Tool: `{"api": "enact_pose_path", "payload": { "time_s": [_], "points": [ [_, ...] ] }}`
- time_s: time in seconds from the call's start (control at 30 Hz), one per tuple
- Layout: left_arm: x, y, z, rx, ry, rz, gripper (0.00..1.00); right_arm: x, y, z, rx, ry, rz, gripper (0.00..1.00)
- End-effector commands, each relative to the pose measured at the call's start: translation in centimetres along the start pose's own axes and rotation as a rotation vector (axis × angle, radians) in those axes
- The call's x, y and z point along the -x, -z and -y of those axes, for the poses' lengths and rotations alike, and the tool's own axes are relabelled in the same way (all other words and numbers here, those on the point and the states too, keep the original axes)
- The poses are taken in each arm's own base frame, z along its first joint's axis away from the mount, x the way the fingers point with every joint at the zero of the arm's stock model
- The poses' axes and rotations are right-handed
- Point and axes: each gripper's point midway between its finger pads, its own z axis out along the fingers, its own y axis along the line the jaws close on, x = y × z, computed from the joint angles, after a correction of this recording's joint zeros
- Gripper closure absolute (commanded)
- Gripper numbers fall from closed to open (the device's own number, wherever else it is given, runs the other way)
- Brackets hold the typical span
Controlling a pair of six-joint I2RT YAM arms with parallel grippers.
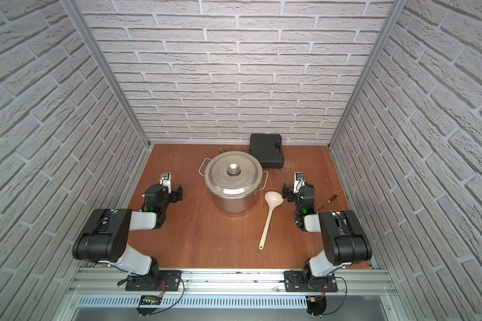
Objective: Stir the soup with a spoon
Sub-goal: Pick up the lid from the pan.
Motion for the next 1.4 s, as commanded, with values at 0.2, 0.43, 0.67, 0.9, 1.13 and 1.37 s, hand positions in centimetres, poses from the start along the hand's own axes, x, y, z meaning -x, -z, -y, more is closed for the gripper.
{"api": "enact_pose_path", "payload": {
  "time_s": [0.2,0.43,0.67,0.9,1.13,1.37],
  "points": [
    [1.1,0.1,0.4,-0.023,-0.004,0.044,0.02,0.5,0.1,0.1,-0.002,-0.005,0.028,0.01],
    [1.1,0.0,0.4,-0.028,0.002,0.044,0.02,0.5,0.1,0.2,-0.002,-0.01,0.029,0.01],
    [3.6,3.5,-4.1,0.235,0.093,-0.029,0.02,2.8,4.6,4.9,-0.252,-0.174,0.027,0.01],
    [8.4,8.8,-4.7,0.211,0.272,-0.139,0.02,3.3,12.1,9.8,-0.585,-0.406,-0.183,0.01],
    [14.4,12.5,-0.1,-0.024,0.398,-0.167,0.02,5.4,16.3,8.8,-0.498,-0.562,-0.208,0.05],
    [20.0,15.5,9.0,-0.242,0.191,-0.323,0.02,8.8,16.1,4.3,-0.246,-0.557,-0.405,0.17]
  ]
}}
